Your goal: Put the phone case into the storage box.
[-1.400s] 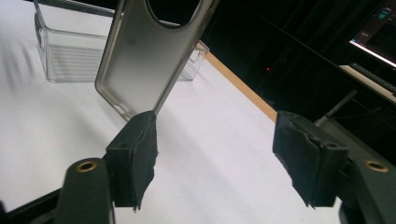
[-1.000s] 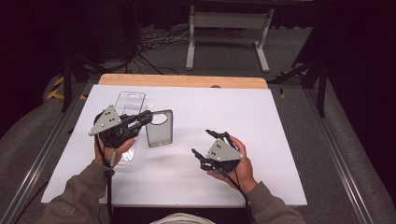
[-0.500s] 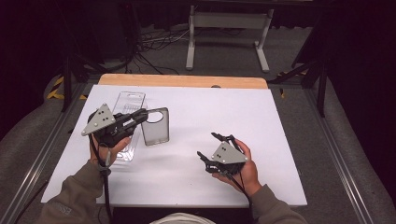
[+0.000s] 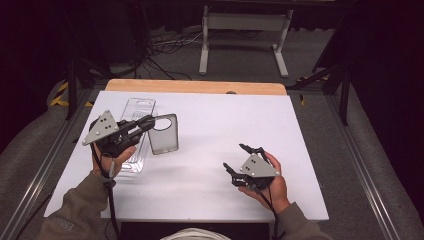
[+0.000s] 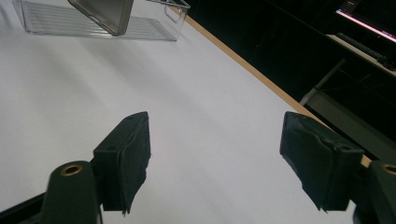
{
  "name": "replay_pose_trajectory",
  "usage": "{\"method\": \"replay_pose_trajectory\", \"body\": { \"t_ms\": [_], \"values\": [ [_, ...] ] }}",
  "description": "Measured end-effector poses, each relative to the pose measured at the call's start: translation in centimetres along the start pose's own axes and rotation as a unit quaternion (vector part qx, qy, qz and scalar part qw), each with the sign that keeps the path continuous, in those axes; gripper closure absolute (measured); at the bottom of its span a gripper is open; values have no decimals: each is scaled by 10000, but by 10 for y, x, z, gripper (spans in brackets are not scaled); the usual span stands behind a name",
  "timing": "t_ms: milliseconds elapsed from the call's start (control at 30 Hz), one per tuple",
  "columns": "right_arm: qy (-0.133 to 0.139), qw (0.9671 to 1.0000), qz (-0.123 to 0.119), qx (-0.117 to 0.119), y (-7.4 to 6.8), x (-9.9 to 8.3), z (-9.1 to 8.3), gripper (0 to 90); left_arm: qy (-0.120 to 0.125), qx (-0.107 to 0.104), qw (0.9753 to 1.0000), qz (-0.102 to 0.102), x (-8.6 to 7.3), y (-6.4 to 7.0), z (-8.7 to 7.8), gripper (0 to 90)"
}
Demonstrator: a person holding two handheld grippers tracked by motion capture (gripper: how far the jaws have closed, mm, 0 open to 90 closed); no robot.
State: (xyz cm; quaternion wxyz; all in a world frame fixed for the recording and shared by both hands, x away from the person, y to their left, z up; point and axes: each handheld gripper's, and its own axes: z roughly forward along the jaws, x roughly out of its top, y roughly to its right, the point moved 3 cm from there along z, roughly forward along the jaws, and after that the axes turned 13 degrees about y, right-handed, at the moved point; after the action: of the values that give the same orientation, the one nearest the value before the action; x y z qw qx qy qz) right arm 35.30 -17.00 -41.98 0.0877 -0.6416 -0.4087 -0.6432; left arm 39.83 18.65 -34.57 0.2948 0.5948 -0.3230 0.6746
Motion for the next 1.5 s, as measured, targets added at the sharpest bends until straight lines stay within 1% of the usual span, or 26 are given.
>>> {"method": "replay_pose_trajectory", "body": {
  "t_ms": [67, 200, 333, 433, 567, 767, 867, 900, 967, 1000, 1033, 1167, 1267, 1333, 1500],
  "values": [
    [-6, 10000, -32, -31, 1, -3, -2, 250, -9, 6, 10000, 12, 1, -1, -1, 803],
    [21, 10000, 14, -42, 2, -6, -6, 246, 20, 11, 10000, 10, 1, -2, -2, 803],
    [58, 10000, 44, -1, 1, -10, -10, 241, 39, 37, 10000, -10, 2, -4, -4, 804],
    [9, 10000, 45, 25, 1, -13, -11, 243, 34, 39, 10000, -10, 2, -5, -4, 803],
    [-67, 9999, 126, 60, 2, -19, -14, 243, 71, 53, 10000, -9, 4, -7, -5, 804],
    [-25, 9997, 229, 47, 3, -21, -18, 241, 131, 104, 9999, 37, 8, -11, -9, 803],
    [24, 9997, 216, 56, 3, -21, -18, 239, 153, 127, 9998, 53, 10, -15, -12, 803],
    [39, 9997, 229, 76, 3, -21, -18, 239, 129, 132, 9998, 124, 12, -17, -14, 803],
    [31, 9997, 221, 75, 2, -21, -17, 239, 144, 116, 9997, 136, 13, -18, -15, 803],
    [28, 9997, 212, 87, 2, -21, -17, 240, 113, 98, 9998, 156, 14, -20, -17, 803],
    [23, 9997, 223, 105, 2, -21, -17, 240, 118, 115, 9997, 170, 14, -21, -18, 804],
    [13, 9997, 215, 119, 2, -22, -16, 240, 114, 145, 9997, 167, 15, -25, -21, 803],
    [-23, 9998, 176, 106, 2, -22, -15, 240, 117, 174, 9996, 206, 17, -29, -24, 804],
    [-72, 9998, 133, 88, 1, -23, -15, 241, 155, 221, 9994, 202, 18, -30, -27, 803],
    [-89, 9998, 130, 126, 0, -24, -14, 241, 196, 270, 9993, 194, 20, -35, -32, 804]
  ]
}}
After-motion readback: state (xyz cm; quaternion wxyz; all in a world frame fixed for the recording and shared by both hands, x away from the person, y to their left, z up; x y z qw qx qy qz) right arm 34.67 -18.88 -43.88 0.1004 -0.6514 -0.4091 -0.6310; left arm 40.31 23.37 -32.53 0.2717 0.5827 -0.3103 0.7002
